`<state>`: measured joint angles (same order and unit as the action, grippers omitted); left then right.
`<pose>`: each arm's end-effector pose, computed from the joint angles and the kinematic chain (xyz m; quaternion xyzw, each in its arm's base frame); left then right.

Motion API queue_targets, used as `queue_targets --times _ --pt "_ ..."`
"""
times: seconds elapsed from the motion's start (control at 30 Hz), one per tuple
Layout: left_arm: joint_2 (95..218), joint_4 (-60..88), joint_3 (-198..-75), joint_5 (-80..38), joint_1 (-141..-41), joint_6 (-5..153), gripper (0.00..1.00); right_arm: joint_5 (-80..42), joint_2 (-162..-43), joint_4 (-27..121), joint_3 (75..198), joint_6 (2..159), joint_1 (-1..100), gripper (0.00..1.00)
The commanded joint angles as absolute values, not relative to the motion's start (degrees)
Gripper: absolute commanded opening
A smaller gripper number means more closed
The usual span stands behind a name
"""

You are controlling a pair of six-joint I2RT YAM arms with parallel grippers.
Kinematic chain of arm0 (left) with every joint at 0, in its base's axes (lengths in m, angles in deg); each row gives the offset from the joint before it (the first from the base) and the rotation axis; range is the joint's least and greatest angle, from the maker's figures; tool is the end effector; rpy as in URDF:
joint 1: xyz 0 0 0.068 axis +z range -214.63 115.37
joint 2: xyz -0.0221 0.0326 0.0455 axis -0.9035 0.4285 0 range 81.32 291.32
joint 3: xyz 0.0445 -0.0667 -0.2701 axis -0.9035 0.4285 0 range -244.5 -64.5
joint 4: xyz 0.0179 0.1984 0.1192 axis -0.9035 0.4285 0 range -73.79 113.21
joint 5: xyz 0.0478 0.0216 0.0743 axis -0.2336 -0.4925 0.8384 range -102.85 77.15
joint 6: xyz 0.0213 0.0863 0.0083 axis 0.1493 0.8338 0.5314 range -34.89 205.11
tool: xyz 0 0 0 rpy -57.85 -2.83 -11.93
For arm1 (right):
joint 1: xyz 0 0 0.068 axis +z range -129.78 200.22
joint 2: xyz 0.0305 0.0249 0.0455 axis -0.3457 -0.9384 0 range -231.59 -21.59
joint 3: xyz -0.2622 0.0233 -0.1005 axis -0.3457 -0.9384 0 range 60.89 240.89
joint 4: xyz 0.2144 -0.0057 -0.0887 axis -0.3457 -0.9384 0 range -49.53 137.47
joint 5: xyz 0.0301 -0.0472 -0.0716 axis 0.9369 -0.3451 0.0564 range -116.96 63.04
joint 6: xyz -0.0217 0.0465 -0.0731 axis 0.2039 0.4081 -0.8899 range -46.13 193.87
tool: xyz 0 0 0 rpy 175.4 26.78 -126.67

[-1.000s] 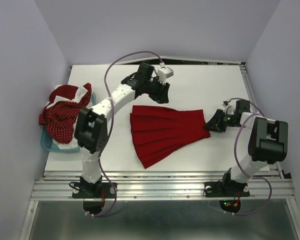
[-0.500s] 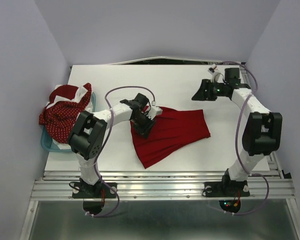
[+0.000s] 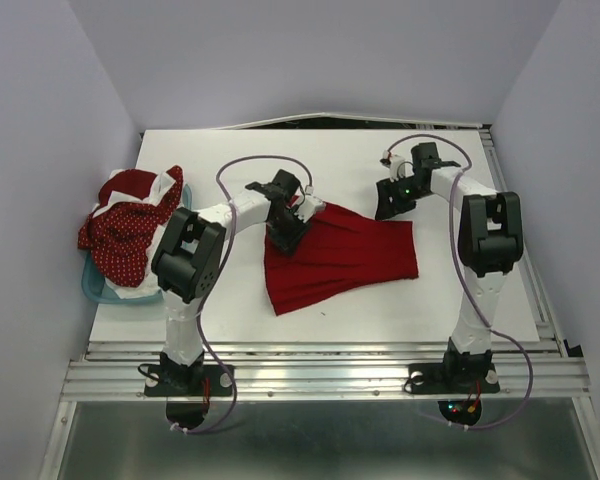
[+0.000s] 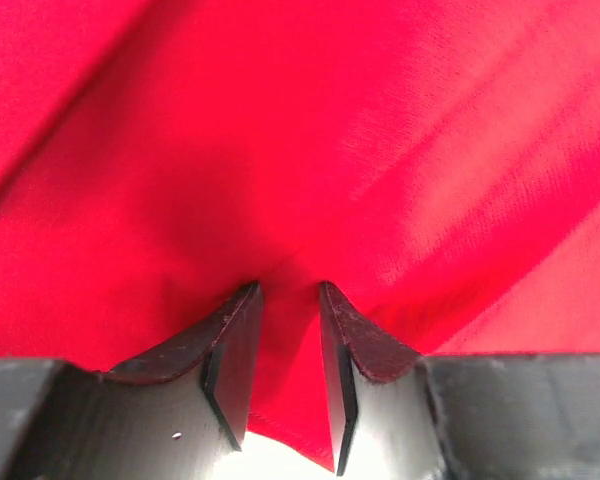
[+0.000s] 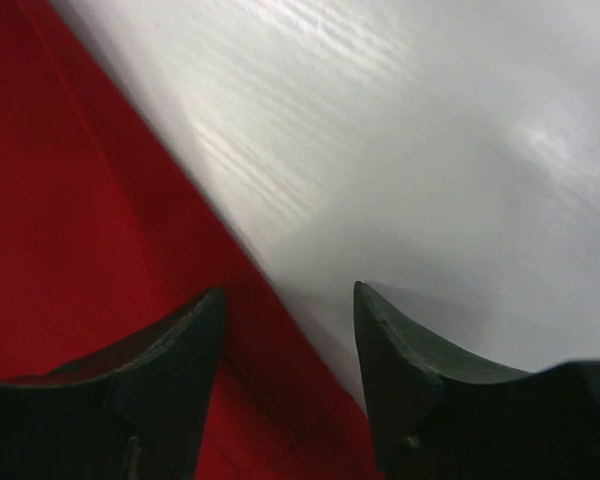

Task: Fold and stack the skirts
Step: Fold the skirt

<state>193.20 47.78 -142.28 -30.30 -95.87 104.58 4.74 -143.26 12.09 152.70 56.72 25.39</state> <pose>0.3244 -0.2246 0.1605 0.4427 0.8595 -0.1689 0.1920 0.4322 0.0811 0.1632 -0.2393 0.9105 0.2438 0.2330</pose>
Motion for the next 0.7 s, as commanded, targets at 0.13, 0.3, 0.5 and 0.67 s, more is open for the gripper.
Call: queue_targets --times 0.13,0.3,0.5,0.67 --pt "207.0 47.3 -159.9 -20.4 -91.7 110.3 0.41 5.8 -134.4 7.3 137.3 52.2 25.3 0.50" --pt "215.2 48.0 -174.6 -18.4 -91.6 111.8 0.41 13.4 -127.0 5.1 126.4 57.6 25.3 0.44" --pt "210.6 48.0 -185.0 -21.8 -91.6 111.4 0.49 25.3 -124.4 6.9 120.6 68.9 27.2 0.51" --pt "187.5 38.7 -163.7 -25.6 -92.2 112.8 0.55 30.7 -120.6 10.2 117.4 76.1 27.2 0.56"
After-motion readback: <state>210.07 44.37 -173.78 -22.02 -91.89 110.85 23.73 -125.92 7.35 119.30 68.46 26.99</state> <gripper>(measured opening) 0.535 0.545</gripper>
